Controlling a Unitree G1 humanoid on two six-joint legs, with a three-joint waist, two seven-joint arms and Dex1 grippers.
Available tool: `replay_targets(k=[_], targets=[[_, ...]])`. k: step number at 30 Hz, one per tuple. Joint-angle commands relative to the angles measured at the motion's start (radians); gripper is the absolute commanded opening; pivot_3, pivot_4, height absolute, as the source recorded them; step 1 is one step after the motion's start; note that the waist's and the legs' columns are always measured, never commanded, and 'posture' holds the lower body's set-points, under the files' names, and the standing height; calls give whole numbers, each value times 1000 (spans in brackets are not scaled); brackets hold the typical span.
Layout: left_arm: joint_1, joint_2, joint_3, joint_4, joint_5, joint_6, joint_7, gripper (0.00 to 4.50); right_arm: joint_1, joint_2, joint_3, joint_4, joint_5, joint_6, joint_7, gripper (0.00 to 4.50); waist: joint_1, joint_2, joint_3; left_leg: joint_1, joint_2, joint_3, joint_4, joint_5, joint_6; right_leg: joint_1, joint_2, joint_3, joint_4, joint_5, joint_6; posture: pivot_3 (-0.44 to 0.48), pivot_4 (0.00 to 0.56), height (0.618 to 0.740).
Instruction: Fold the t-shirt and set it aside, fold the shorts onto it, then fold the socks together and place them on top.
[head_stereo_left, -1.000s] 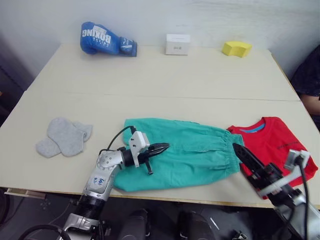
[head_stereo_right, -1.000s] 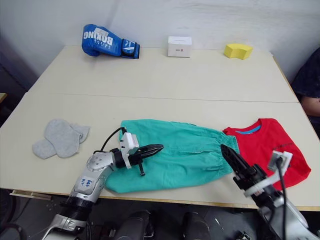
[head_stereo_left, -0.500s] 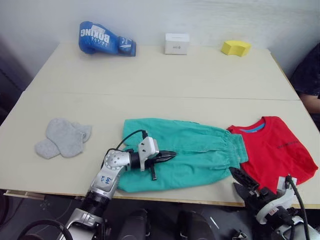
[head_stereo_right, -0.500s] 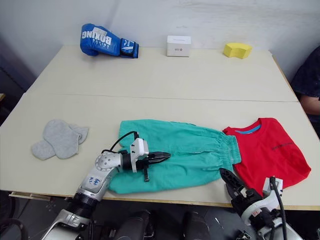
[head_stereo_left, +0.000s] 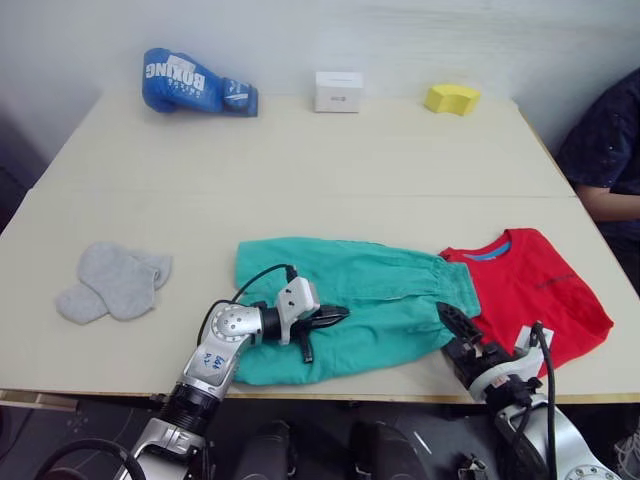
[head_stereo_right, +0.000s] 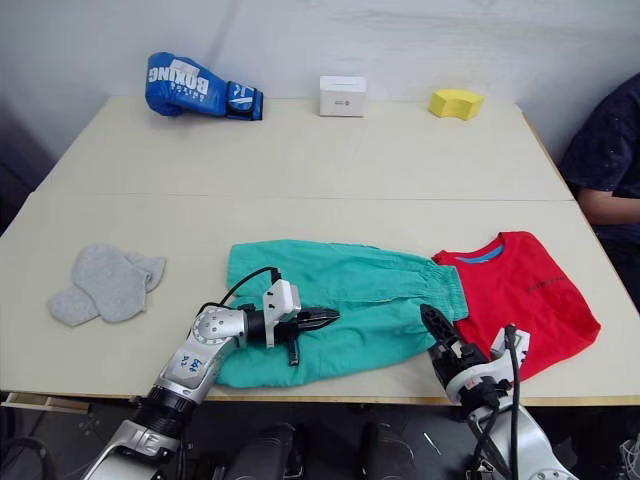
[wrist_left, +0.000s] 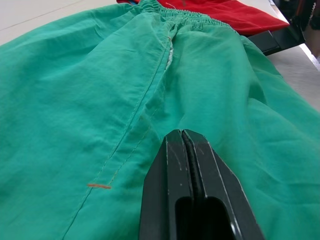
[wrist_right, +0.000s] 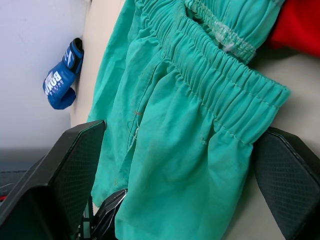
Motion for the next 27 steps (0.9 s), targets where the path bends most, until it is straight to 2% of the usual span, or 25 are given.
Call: replay_targets(k=[1, 5, 7, 12, 19, 24, 27], targets=[[28, 12, 7, -37, -8, 18, 5, 0, -18, -12, 42, 135, -70, 51, 22, 4464, -5, 0, 0, 0, 0, 0, 0, 0, 0, -1, 1, 1, 0, 0, 0, 0, 150, 740], [41, 17, 3, -43, -4, 17, 4, 0, -145, 7, 47, 200, -81, 63, 43, 4464, -11, 0, 0, 1, 0, 0, 0, 0, -1, -1, 2, 1, 0, 1, -2, 0, 150, 740], [40, 17, 6, -47, -2, 19, 11, 0, -230, 23, 50, 196, -87, 57, 43, 4073, -12, 1, 0, 1, 0, 0, 0, 0, -1, -2, 2, 1, 0, 2, -2, 0, 150, 740], [33, 17, 7, -42, 1, 14, 16, 0, -311, 46, 48, 195, -205, 40, 45, 2429, 1, 11, 3, -2, 0, 2, 0, 0, -2, -7, 1, 1, 3, 3, -2, 0, 150, 740], [12, 8, 19, -38, -1, 11, 41, 0, -313, 81, 50, 99, -392, -26, 102, 44, 12, 11, 3, -2, 0, 5, 2, 0, 2, -9, 2, 2, 9, 0, -1, 0, 150, 740], [-36, -28, 28, -22, 16, 61, 121, 0, -306, 38, 30, 7, -626, -134, 202, 44, 29, 13, 6, -3, 0, 6, 3, -2, -1, -10, 1, 5, 9, 2, 0, 0, 150, 740], [-77, -64, 17, 4, 42, 78, 170, 0, -305, -42, 14, -14, -808, -167, 223, 44, 32, 12, 6, -4, -1, 7, 3, -1, -1, -11, 2, 4, 9, 2, 0, 0, 150, 740]])
